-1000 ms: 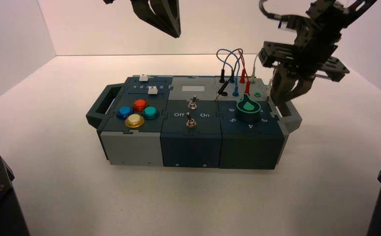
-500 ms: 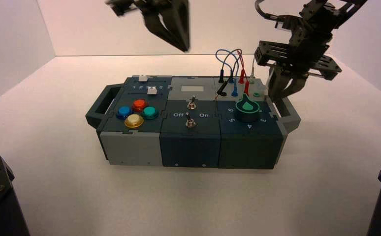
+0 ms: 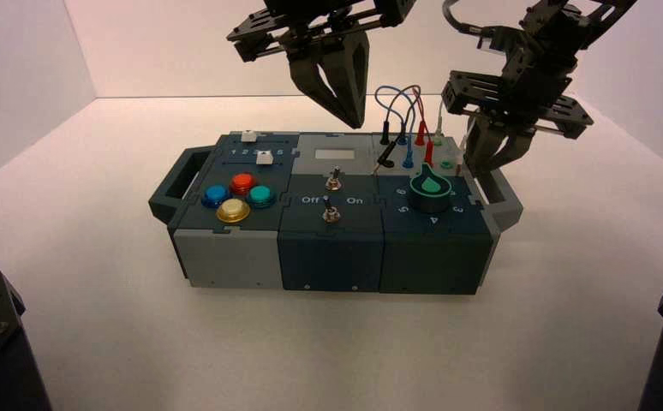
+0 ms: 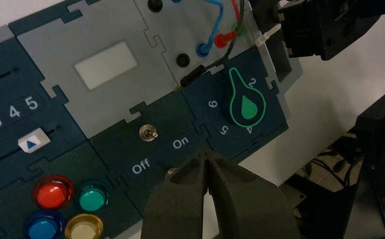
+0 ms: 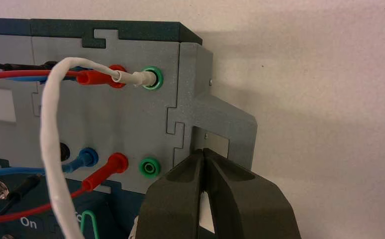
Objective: Flip the top switch off with the left gripper.
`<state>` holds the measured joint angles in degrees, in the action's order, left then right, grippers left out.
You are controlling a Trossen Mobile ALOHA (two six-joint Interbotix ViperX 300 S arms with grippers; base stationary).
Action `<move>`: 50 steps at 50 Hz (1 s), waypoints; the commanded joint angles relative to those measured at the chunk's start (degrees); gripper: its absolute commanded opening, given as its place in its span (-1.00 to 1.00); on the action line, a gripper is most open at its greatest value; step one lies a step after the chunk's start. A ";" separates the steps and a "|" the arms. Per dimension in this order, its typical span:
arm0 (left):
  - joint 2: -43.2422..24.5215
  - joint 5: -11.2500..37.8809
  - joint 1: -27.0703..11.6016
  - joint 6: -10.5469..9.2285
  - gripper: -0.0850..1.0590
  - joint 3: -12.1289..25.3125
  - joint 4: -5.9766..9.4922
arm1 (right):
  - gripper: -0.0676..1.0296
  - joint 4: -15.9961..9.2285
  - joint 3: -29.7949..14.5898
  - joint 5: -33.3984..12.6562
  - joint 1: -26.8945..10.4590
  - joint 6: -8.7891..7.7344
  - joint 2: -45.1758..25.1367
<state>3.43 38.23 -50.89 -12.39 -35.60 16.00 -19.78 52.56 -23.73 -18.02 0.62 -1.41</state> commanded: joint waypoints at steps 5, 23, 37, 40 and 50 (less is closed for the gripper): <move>-1.76 1.49 -0.18 -1.58 -0.91 2.02 0.18 | -0.92 0.62 0.18 0.18 -1.05 -1.32 -2.11; -7.65 2.72 -0.18 -2.20 -0.91 5.80 0.18 | -0.92 0.79 -0.18 0.09 -1.14 -1.49 -2.46; -10.72 3.25 -0.09 -2.20 -0.91 7.38 -0.18 | -0.92 0.79 -0.18 0.09 -1.32 -1.58 -2.55; -11.43 3.25 0.09 -2.20 -0.91 7.38 -0.26 | -0.92 0.88 -0.18 0.09 -1.32 -1.58 -2.55; -12.66 3.16 0.79 -2.20 -0.91 7.29 -0.35 | -0.92 0.97 -0.18 0.09 -1.41 -1.58 -2.55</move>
<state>-10.20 41.57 -50.54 -14.24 -29.53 15.82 -19.51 52.21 -23.91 -18.19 0.62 -1.85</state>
